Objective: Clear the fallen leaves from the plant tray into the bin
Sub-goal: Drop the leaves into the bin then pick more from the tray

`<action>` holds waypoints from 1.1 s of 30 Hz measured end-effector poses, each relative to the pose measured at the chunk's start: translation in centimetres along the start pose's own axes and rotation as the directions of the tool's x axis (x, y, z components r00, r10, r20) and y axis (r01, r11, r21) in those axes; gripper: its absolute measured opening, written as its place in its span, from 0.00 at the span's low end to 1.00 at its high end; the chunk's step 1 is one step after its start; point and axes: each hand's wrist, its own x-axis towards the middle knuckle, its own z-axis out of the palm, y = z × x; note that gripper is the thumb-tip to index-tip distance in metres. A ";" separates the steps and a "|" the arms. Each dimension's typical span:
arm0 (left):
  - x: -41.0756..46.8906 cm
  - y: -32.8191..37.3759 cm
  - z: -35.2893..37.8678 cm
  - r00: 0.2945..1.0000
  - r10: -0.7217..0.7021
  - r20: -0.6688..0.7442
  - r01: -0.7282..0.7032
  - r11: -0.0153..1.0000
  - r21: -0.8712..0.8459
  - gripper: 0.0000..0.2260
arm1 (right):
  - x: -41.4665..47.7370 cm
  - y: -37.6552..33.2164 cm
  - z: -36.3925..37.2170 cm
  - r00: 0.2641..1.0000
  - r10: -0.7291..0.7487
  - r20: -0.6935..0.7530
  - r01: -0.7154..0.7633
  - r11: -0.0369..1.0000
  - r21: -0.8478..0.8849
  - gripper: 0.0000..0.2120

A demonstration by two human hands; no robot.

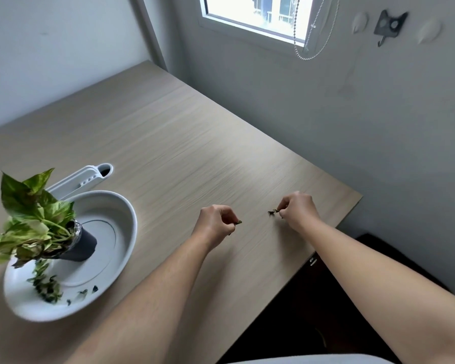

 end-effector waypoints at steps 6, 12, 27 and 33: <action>0.0 -0.6 -1.1 0.999 0.043 0.018 -0.044 0.999 0.017 0.09 | -0.6 -1.0 1.5 0.999 -0.042 0.027 0.042 0.999 0.004 0.10; 0.0 -2.0 -1.4 1.000 0.014 0.015 -0.014 1.000 0.009 0.09 | -0.2 -1.1 2.3 0.980 -0.192 0.051 0.198 0.969 -0.148 0.09; 1.7 -0.8 -0.9 0.999 0.050 0.013 -0.050 0.998 -0.026 0.09 | -0.4 0.0 -1.7 0.963 0.259 0.078 -0.235 0.657 0.716 0.09; 3.5 4.8 3.7 0.977 0.182 0.109 -0.177 0.983 -0.051 0.09 | -3.1 4.9 -6.7 0.944 0.330 -0.010 -0.185 0.554 0.812 0.11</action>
